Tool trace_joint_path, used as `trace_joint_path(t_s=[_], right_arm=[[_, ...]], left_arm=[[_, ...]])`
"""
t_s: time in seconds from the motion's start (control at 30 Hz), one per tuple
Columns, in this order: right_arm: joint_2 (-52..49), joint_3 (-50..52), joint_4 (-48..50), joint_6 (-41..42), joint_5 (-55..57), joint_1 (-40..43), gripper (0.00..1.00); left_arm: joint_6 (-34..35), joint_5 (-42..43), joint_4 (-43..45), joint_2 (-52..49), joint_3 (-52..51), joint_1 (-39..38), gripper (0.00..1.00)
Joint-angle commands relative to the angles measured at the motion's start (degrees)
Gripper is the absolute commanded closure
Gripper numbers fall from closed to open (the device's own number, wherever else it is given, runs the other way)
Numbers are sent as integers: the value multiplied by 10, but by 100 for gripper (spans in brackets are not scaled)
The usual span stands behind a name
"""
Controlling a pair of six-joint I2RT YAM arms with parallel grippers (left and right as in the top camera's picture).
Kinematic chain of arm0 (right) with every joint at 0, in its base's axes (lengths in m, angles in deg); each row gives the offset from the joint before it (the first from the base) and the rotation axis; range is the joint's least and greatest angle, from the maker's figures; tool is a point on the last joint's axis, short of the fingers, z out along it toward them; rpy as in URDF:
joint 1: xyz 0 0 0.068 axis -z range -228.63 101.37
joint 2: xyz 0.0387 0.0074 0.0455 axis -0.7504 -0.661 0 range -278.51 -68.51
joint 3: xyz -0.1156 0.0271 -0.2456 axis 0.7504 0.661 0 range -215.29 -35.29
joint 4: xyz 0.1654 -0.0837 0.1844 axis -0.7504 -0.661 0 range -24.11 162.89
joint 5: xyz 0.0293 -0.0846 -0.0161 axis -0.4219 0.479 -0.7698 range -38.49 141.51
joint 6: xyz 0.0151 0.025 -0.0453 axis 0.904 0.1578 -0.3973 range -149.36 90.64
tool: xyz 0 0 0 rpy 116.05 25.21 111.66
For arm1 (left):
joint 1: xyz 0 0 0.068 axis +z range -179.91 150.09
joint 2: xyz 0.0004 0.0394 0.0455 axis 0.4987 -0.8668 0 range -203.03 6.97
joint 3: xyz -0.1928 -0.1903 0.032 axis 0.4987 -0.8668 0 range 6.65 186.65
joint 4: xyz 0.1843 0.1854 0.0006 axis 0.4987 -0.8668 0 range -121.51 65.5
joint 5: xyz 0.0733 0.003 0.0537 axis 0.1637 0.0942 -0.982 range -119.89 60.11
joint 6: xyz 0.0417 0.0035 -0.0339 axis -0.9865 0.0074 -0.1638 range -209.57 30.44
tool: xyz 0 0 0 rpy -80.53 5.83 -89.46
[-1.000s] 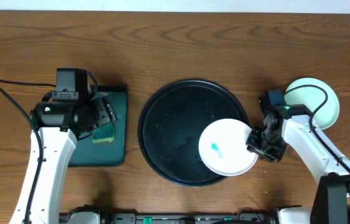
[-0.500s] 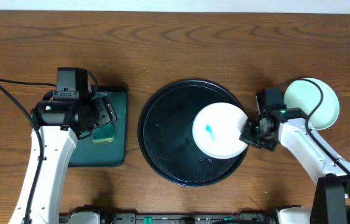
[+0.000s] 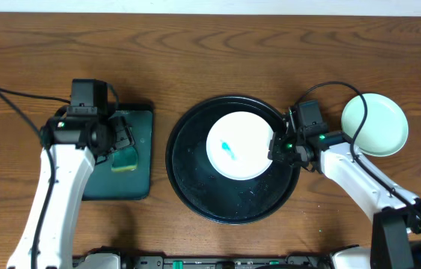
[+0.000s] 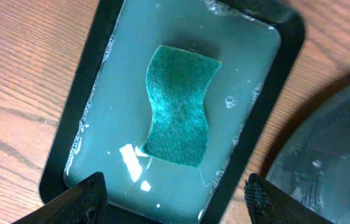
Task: Clean dirty plates on tray and stack at the side
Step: 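Grasp the rim of the white plate with the right gripper, then grasp the sponge in the soapy tray with the left gripper and lift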
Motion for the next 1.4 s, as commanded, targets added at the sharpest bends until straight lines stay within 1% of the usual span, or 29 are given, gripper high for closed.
trace_joint_path(t_s=[0.0, 0.07, 0.23, 0.4, 0.53, 0.6, 0.67, 0.73, 0.83, 0.87, 0.9, 0.97, 1.0, 1.03, 1.07, 1.1, 1.23, 1.37], right_arm=[[-29, 2, 9, 10, -7, -2, 98], [-47, 2, 17, 3, -7, -2, 98], [-77, 2, 41, -16, -8, -2, 98], [-83, 2, 49, -21, -25, -2, 98], [-83, 2, 47, -22, -37, -2, 99], [-83, 2, 45, -22, -37, -2, 98], [-83, 2, 42, -26, -37, -2, 98], [-83, 2, 40, -27, -37, -2, 99], [-83, 2, 38, -26, -37, -2, 98], [-83, 2, 38, -26, -37, -2, 99], [-83, 2, 38, -26, -37, -2, 99], [-83, 2, 38, -26, -37, -2, 99], [-83, 2, 38, -26, -37, -2, 99], [-83, 2, 38, -26, -37, -2, 99], [-83, 2, 38, -26, -37, -2, 99], [-83, 2, 38, -26, -37, -2, 99], [-83, 2, 33, -26, -37, -2, 99], [-83, 2, 31, -26, -37, -2, 99]], left_arm=[[-3, -21, 9, -44, 1, 1, 29], [-3, -20, 18, -72, 1, 1, 32], [-3, -12, 46, -135, 1, 1, 32], [-3, -12, 79, -197, 1, 1, 33], [-3, -12, 110, -249, 1, 1, 36], [-3, -12, 120, -269, 1, 1, 44], [-3, -12, 128, -284, 1, 1, 57], [-3, -12, 135, -292, 1, 1, 67], [-3, -12, 142, -292, 1, 1, 89], [-3, -12, 143, -291, 1, 1, 92], [-3, -12, 143, -291, 1, 1, 93], [-3, -12, 142, -289, 1, 1, 92], [-3, -12, 141, -289, 1, 1, 87], [-3, -12, 140, -289, 1, 1, 62], [-3, -12, 137, -289, 1, 1, 43], [-3, -12, 134, -289, 1, 1, 38], [-3, -12, 118, -271, 1, 1, 38], [4, -11, 104, -213, 1, 1, 39]])
